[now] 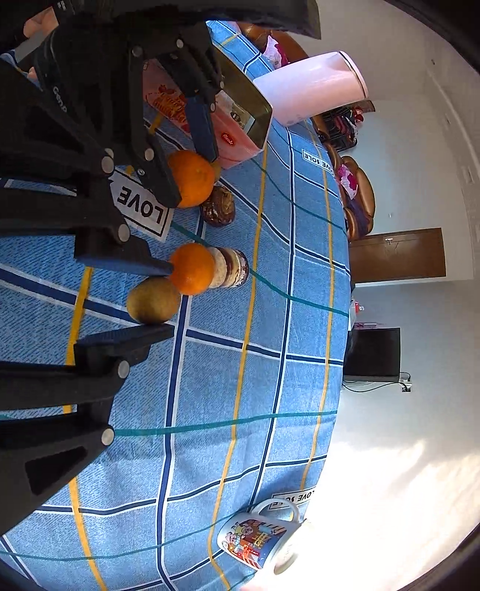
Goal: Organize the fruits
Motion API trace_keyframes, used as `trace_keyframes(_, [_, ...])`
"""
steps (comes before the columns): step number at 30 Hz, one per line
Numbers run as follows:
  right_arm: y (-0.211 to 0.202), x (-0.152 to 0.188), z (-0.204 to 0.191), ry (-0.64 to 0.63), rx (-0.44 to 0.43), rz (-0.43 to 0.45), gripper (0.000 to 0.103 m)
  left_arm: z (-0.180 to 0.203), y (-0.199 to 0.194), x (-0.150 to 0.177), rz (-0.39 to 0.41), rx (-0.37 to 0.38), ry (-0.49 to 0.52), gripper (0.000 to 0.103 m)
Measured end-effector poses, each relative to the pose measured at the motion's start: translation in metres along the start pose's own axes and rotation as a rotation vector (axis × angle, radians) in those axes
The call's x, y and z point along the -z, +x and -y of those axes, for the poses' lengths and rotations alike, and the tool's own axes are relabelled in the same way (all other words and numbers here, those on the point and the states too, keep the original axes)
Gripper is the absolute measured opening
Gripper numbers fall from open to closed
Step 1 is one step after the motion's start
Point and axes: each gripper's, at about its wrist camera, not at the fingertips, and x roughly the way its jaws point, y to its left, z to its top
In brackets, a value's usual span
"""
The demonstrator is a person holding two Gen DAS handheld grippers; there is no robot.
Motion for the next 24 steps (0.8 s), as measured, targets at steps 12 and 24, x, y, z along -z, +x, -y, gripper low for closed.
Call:
trace_keyframes(12, [-0.011, 0.002, -0.002, -0.012, -0.035, 0.059, 0.028, -0.004, -0.005, -0.002, 0.032, 0.021, -0.021, 0.049])
trace_keyframes(24, [-0.023, 0.003, -0.004, -0.026, -0.059, 0.130, 0.028, -0.006, -0.024, -0.001, 0.131, 0.056, -0.038, 0.049])
